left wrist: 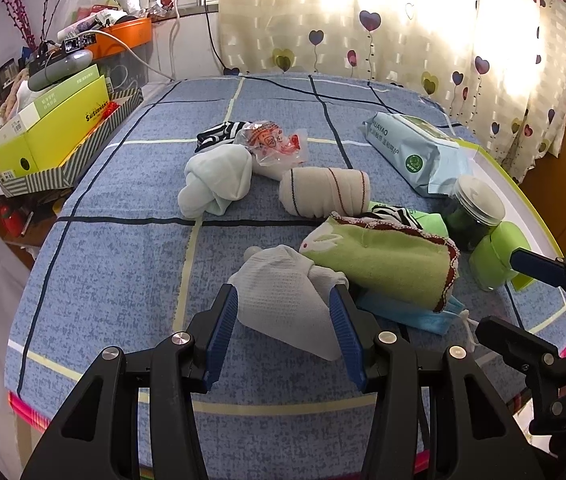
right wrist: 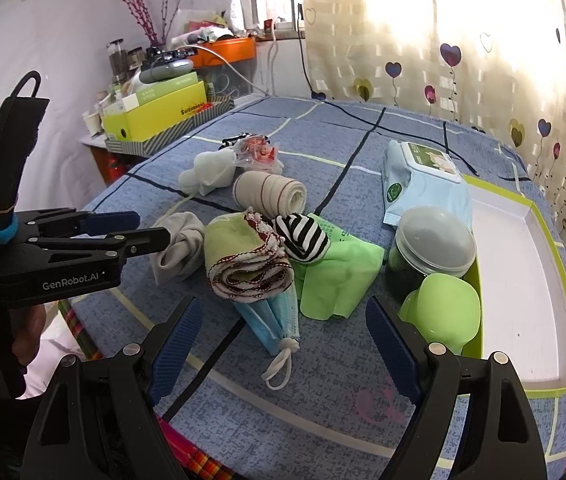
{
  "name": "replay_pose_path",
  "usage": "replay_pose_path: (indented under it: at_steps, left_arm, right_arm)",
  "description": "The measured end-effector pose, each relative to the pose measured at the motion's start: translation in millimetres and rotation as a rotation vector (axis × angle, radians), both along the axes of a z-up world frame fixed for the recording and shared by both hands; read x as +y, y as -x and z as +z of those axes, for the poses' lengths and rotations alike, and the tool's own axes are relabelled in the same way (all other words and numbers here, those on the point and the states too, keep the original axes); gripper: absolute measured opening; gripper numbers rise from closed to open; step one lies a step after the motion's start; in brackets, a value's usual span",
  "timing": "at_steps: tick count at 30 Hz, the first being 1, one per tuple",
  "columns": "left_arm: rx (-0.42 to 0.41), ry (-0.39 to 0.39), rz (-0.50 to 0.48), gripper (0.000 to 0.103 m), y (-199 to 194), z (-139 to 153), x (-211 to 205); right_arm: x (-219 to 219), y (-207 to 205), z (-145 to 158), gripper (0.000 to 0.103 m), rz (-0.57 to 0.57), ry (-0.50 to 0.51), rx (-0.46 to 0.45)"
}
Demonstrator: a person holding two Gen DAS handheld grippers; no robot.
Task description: Organize soft objects
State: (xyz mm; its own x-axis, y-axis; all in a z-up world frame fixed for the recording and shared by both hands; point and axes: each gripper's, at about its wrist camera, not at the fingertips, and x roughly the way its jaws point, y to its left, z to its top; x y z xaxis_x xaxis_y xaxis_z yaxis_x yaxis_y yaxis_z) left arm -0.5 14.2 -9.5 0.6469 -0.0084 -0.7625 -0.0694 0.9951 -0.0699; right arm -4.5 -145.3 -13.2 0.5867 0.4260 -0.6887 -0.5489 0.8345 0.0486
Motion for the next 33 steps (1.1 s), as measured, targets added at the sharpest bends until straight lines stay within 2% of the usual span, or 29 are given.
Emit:
replay_pose_path:
  at_steps: [20, 33]
  left_arm:
    - [-0.015, 0.016, -0.042, 0.049, 2.7, 1.3, -3.2]
    - [-0.025, 0.036, -0.033, 0.049, 3.1, 2.9, 0.2]
  right_arm:
    - [2.9, 0.3, 0.8, 0.085, 0.004, -0.001, -0.004]
    - [4.1, -0.2, 2.1, 0.085, 0.005, -0.002, -0.006]
